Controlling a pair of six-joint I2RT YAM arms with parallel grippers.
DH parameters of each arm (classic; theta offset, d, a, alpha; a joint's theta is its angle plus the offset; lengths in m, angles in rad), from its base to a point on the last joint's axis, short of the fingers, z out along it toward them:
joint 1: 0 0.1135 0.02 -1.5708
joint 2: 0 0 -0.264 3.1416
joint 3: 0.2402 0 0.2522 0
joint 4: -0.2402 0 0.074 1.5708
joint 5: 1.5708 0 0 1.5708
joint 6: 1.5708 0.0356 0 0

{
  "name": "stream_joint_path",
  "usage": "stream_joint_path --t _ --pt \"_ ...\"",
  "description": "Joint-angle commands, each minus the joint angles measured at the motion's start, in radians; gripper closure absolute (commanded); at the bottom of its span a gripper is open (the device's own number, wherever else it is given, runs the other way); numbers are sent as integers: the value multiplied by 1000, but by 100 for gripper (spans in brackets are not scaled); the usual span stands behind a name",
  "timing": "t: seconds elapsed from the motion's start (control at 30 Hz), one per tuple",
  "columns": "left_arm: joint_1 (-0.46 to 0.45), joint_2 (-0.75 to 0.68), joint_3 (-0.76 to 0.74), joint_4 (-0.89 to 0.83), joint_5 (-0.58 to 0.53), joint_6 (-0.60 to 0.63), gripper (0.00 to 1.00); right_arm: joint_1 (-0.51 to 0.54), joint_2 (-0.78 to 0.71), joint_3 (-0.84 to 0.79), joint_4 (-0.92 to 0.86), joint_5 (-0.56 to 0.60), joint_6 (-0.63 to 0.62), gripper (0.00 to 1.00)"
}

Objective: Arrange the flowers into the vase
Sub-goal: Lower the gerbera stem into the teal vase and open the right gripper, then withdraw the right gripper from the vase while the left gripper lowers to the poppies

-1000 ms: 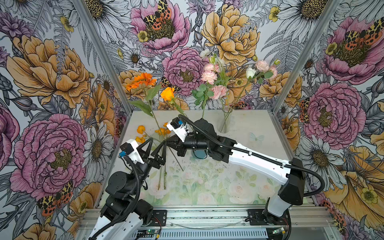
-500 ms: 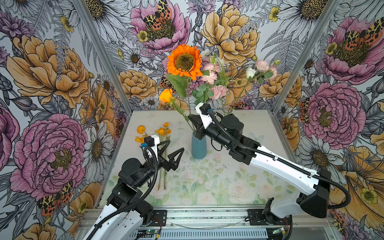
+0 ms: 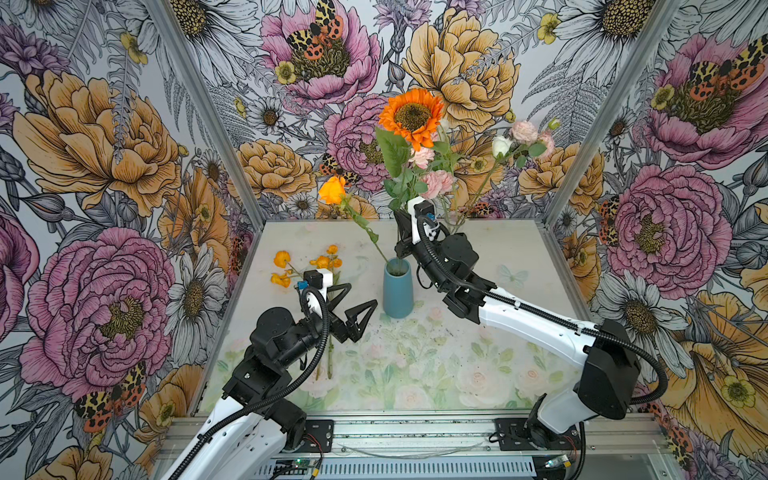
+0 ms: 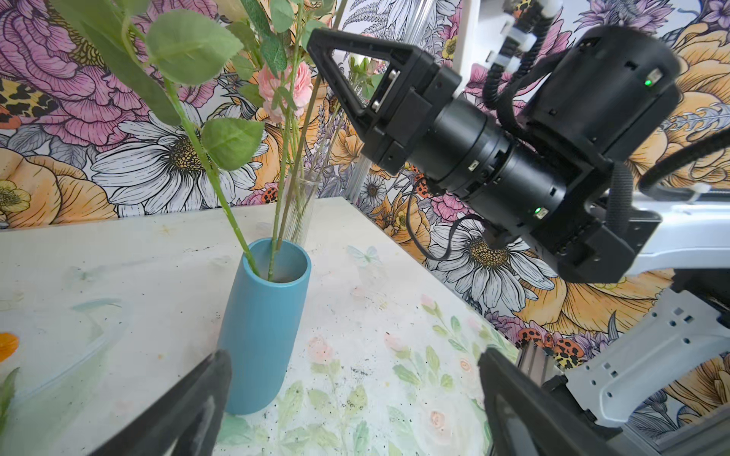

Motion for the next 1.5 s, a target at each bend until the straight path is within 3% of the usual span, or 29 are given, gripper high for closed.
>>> stream_joint_path --t 0.0,0.53,0.83,1.07,1.27,1.47 --pt "-2 10 7 -27 16 17 1 -7 10 -11 73 35 59 100" --pt "-23 60 12 -7 17 15 1 2 49 -231 226 -6 122 100" --pt "-23 65 13 -14 25 16 1 52 82 -320 313 54 104 100" --pt "-24 63 33 -59 -12 30 1 60 79 -336 302 83 104 85" --pt "-24 65 28 -59 -31 26 1 58 46 -358 290 113 83 60" --pt "-25 77 38 -61 -50 25 1 60 3 -345 214 114 79 47"
